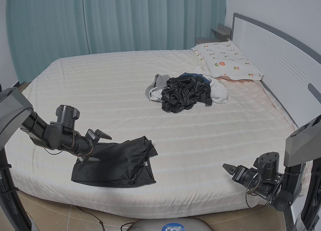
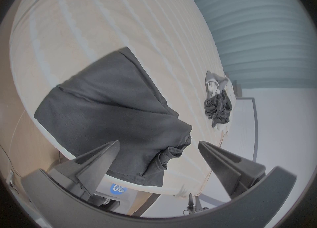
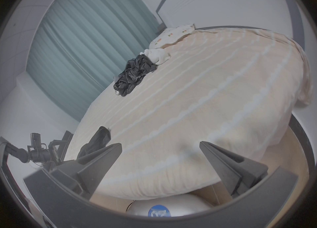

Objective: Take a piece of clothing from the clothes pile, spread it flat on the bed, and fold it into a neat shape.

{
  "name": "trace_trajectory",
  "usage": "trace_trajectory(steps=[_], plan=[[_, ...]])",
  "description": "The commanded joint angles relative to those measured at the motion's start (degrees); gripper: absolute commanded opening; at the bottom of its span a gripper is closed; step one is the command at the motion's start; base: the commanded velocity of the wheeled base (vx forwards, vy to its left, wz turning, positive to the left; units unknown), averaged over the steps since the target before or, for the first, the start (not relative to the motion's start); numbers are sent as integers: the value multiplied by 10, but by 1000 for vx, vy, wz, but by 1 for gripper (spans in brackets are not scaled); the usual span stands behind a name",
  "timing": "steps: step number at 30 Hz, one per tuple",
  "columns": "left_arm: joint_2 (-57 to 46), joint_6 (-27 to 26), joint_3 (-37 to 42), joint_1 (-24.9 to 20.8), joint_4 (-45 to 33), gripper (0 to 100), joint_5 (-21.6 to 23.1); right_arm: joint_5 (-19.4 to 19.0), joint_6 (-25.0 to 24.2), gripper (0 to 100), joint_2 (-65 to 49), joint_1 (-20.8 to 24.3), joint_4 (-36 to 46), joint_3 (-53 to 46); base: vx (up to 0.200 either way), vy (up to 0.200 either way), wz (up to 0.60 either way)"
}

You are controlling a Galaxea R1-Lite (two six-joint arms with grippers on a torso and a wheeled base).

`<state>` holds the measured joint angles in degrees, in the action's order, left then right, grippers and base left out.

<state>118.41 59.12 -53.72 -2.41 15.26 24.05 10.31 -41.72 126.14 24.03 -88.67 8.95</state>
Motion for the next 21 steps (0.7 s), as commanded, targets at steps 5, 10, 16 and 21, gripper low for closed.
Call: trace_trajectory(steps=[5,10,16,21], plan=[[-3,10,17,36,17,100,35,-3,30,100,14,-5,68,92,0,200,0],[-2,5,15,39,18,100,42,-3,30,100,-3,7,139,139,0,200,0],[2,5,13,52,18,100,54,-2,37,100,17,14,165,183,0,200,0],[2,5,14,58,18,100,55,-2,51,100,8,27,210,217,0,200,0]])
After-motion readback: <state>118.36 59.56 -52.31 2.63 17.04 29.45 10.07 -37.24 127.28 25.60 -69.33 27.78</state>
